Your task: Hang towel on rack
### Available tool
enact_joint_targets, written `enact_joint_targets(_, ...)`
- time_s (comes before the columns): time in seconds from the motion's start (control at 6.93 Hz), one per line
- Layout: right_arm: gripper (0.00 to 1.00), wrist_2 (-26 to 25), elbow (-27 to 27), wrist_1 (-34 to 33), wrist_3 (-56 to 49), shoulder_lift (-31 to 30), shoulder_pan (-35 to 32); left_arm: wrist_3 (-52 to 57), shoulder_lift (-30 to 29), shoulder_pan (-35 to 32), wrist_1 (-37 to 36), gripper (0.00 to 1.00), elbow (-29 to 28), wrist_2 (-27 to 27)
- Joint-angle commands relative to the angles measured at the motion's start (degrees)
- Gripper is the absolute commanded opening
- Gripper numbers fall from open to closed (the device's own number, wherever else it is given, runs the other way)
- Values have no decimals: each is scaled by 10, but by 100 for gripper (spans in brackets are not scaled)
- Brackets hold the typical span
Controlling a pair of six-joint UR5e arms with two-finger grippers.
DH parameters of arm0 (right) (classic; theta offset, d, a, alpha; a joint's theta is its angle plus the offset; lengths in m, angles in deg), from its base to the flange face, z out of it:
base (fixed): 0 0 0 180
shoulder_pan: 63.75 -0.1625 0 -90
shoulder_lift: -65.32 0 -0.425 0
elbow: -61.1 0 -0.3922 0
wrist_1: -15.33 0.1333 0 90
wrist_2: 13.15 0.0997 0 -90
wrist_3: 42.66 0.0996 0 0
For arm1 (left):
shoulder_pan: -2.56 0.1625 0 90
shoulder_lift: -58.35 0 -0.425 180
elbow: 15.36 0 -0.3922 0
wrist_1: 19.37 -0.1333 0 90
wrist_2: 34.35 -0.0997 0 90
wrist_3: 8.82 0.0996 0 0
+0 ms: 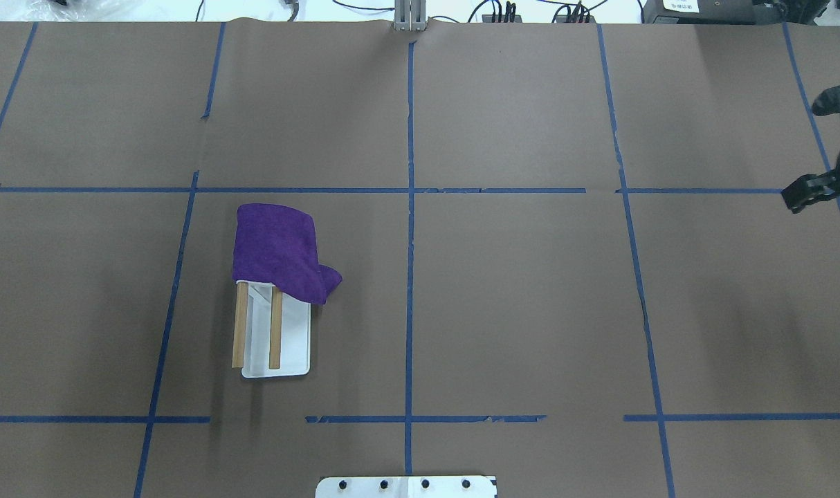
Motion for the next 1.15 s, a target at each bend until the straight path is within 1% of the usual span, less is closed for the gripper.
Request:
enact_joint_targets(0.0,100,114,-44,1,-128,-37,-113,69,-4,-86,-116,100,-4,6)
enact_joint_targets(0.14,100,123,-44,1,-141,-60,-138,164,4,-132,-122,100,-34,9)
enact_joint_targets(0.29,100,131,-44,1,-151,-73,-148,225,5,-160,-121,100,-69,9)
enact_joint_targets(0.43,100,147,-45,4,-158,-85,-152,238,8,-170,-129,100,-76,9)
enact_joint_targets(0.58,100,165,-46,34,-157,-109,-163,239,24,-186,-138,100,-71,12)
enact_joint_targets(0.72,100,171,-68,78,-156,-127,-178,239,28,-191,-140,100,-70,34)
enact_joint_targets(0.87,100,186,-99,120,-156,-137,-187,239,29,-191,-139,100,-75,47)
enact_joint_targets(1.01,100,194,-146,176,-155,-138,-206,239,55,-191,-137,100,-67,48)
